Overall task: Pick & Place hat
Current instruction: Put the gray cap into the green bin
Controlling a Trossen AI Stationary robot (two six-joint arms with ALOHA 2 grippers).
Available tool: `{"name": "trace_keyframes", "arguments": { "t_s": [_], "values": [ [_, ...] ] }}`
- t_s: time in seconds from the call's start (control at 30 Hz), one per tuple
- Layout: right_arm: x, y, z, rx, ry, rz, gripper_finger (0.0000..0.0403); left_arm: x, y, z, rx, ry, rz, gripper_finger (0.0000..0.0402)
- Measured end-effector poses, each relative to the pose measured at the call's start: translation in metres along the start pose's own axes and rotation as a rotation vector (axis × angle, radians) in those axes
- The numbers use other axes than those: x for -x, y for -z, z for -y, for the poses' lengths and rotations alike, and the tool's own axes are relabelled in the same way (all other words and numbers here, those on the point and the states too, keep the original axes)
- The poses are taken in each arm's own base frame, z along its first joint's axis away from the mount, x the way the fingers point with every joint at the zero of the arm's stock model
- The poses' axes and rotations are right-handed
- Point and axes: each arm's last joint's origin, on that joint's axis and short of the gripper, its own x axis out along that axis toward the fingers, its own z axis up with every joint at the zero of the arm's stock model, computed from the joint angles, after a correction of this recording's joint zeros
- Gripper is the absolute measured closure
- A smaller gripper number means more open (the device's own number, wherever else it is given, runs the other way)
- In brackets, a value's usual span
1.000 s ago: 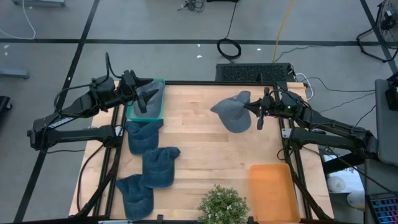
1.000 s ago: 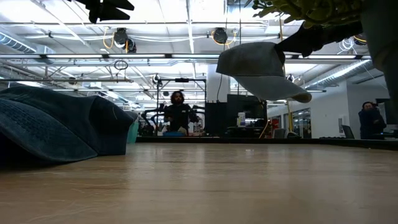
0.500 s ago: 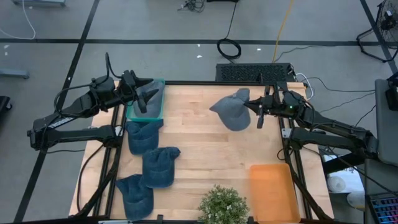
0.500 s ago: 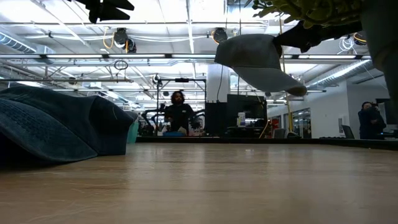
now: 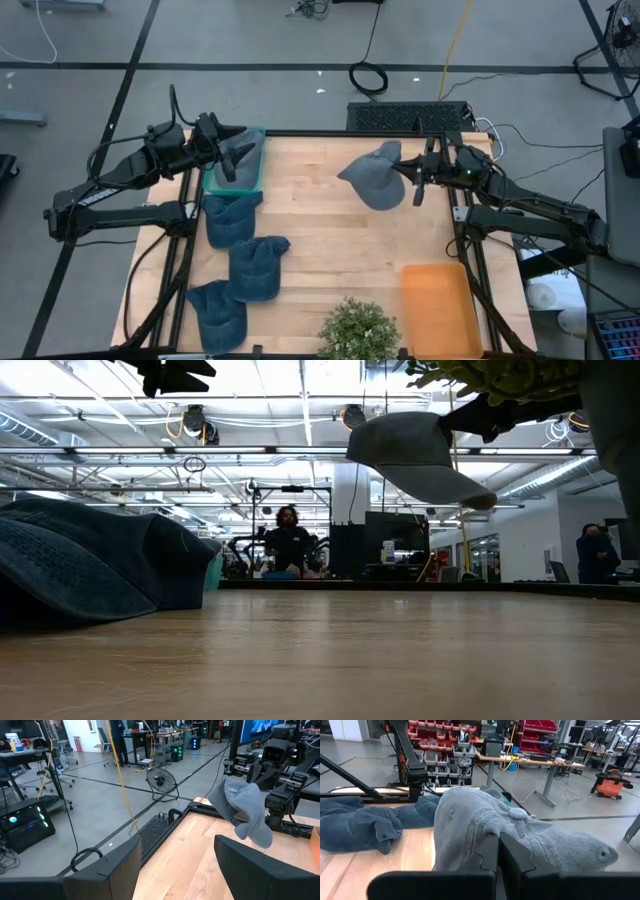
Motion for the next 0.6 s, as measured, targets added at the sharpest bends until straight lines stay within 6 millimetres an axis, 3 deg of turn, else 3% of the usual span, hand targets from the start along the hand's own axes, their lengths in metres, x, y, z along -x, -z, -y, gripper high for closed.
{"name": "trace_keyframes", "arguments": {
  "t_s": [0.6],
  "values": [
    [0.0001, -0.0039, 0.0004, -0.012, 0.003, 0.04, 0.0403, 0.0, 0.0, 0.0, 0.0, 0.0, 0.0, 0.0146]
  ]
}}
